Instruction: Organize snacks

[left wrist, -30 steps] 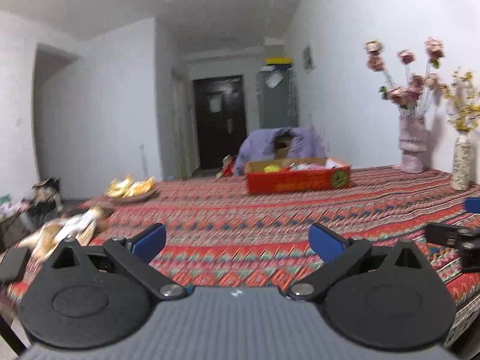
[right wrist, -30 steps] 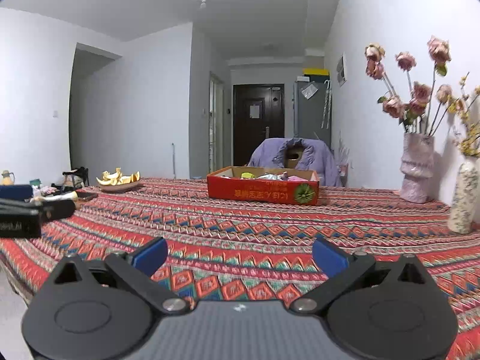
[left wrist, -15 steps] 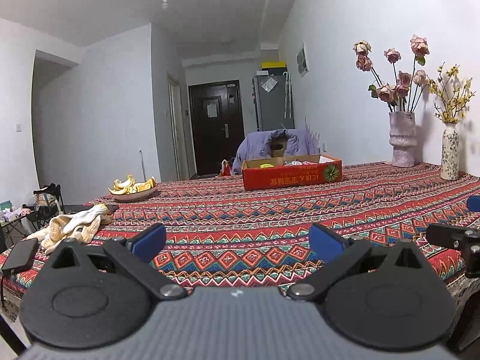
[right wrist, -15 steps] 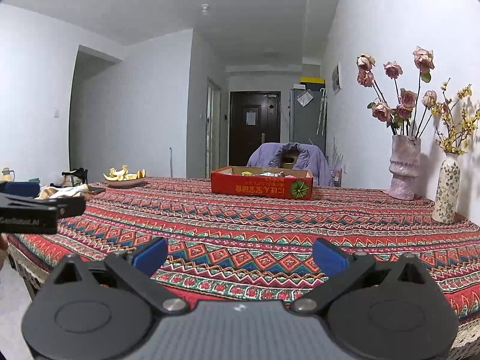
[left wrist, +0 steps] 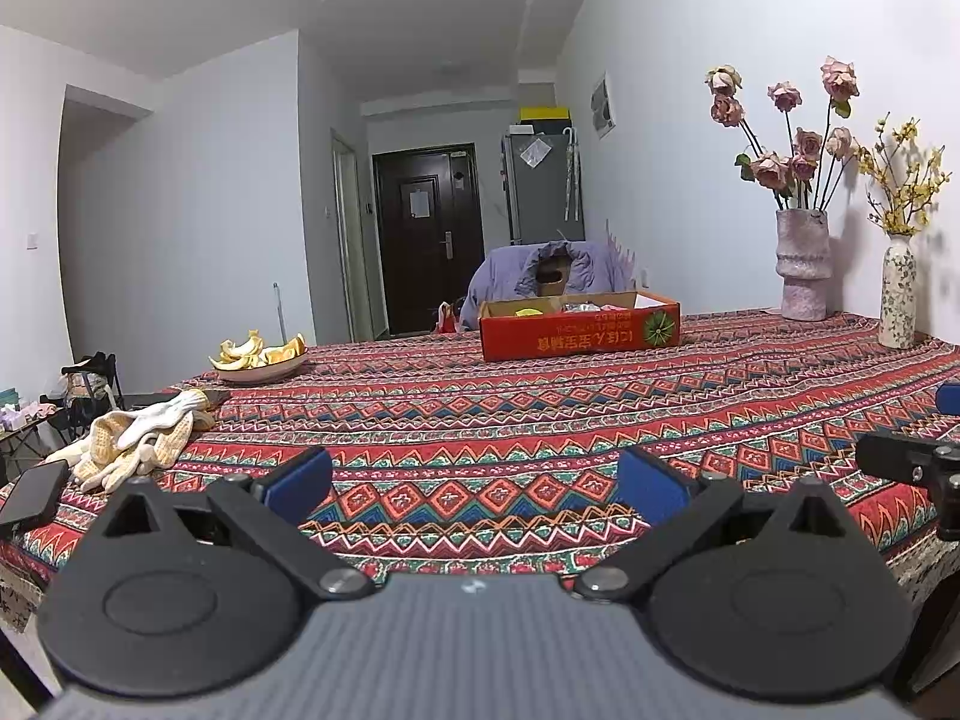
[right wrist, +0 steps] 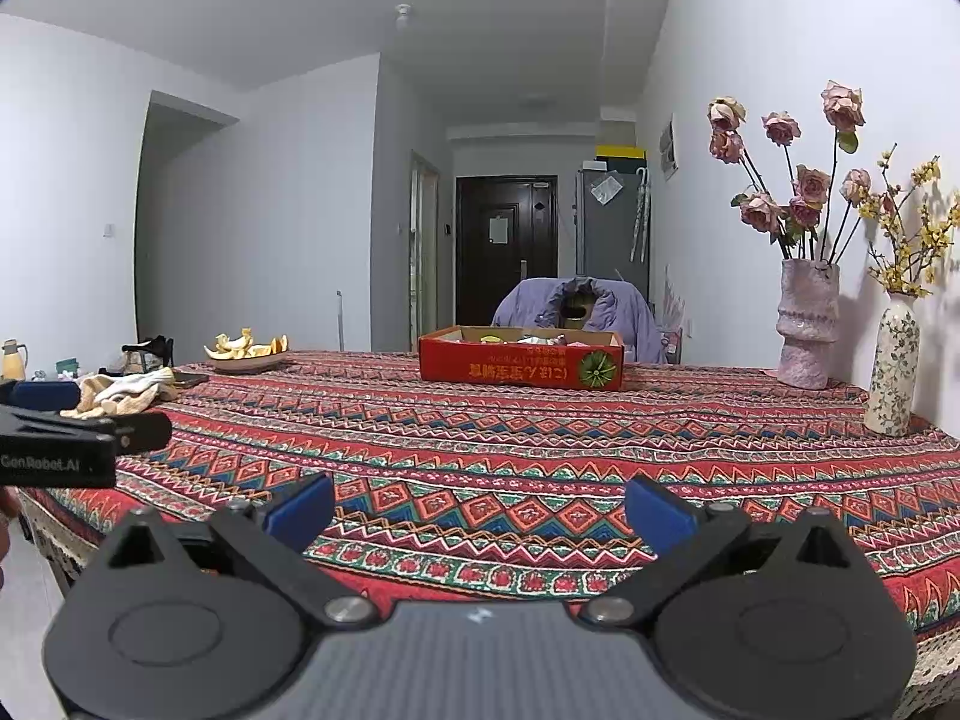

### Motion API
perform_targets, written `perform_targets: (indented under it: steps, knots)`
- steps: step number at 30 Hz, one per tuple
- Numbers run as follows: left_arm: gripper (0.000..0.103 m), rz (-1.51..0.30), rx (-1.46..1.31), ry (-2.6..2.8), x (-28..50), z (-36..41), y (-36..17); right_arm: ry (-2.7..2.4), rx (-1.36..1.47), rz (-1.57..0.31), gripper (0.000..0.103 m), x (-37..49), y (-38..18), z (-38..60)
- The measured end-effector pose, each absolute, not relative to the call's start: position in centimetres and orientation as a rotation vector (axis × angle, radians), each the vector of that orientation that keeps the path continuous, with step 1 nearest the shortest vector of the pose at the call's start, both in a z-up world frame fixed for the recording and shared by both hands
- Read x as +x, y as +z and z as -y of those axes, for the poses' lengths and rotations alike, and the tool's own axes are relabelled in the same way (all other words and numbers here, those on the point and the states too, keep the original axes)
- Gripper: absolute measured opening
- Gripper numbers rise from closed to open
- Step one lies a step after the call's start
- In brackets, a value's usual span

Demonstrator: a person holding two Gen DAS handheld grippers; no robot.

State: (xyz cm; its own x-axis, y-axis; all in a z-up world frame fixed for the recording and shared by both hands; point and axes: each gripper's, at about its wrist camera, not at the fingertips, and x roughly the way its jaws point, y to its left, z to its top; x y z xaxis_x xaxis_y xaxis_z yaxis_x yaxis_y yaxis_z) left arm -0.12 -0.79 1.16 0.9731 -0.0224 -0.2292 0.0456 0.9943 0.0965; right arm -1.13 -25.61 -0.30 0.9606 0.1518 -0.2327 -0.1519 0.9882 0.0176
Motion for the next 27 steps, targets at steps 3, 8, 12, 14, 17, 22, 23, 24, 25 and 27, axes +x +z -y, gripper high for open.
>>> perform_targets:
  steps: [3, 8, 12, 14, 17, 22, 23, 24, 25, 27]
  knots:
    - [0.103, -0.23, 0.101, -0.033, -0.15, 0.66, 1.14, 0.144, 0.004, -0.229, 0.103, -1.22, -0.27, 25.7]
    - [0.103, -0.228, 0.105, -0.031, -0.2, 0.7, 1.17, 0.143, 0.013, -0.223, 0.103, -1.26, -0.26, 25.86]
    - [0.103, -0.227, 0.103, -0.034, -0.21, 0.7, 1.26, 0.139, 0.013, -0.224, 0.103, -1.24, -0.3, 25.87]
    - [0.103, -0.228, 0.099, -0.034, -0.18, 0.6, 1.3, 0.14, 0.015, -0.229, 0.103, -1.19, -0.3, 25.87]
    - [0.103, -0.227, 0.1, -0.029, -0.18, 0.58, 1.27, 0.148, 0.022, -0.237, 0.103, -1.08, -0.29, 25.93]
    - [0.103, -0.226, 0.098, -0.027, -0.22, 0.54, 1.29, 0.148, 0.024, -0.242, 0.103, -1.05, -0.26, 25.93]
    - [0.103, -0.226, 0.098, -0.027, -0.21, 0.53, 1.28, 0.148, 0.024, -0.244, 0.103, -1.04, -0.27, 25.93]
    - [0.103, -0.226, 0.097, -0.027, -0.21, 0.52, 1.33, 0.148, 0.025, -0.246, 0.103, -1.06, -0.31, 25.9]
    - [0.103, -0.226, 0.096, -0.026, -0.2, 0.49, 1.32, 0.149, 0.027, -0.247, 0.103, -1.05, -0.33, 25.9]
    - [0.103, -0.227, 0.095, -0.024, -0.21, 0.54, 1.37, 0.146, 0.027, -0.247, 0.103, -1.07, -0.37, 25.9]
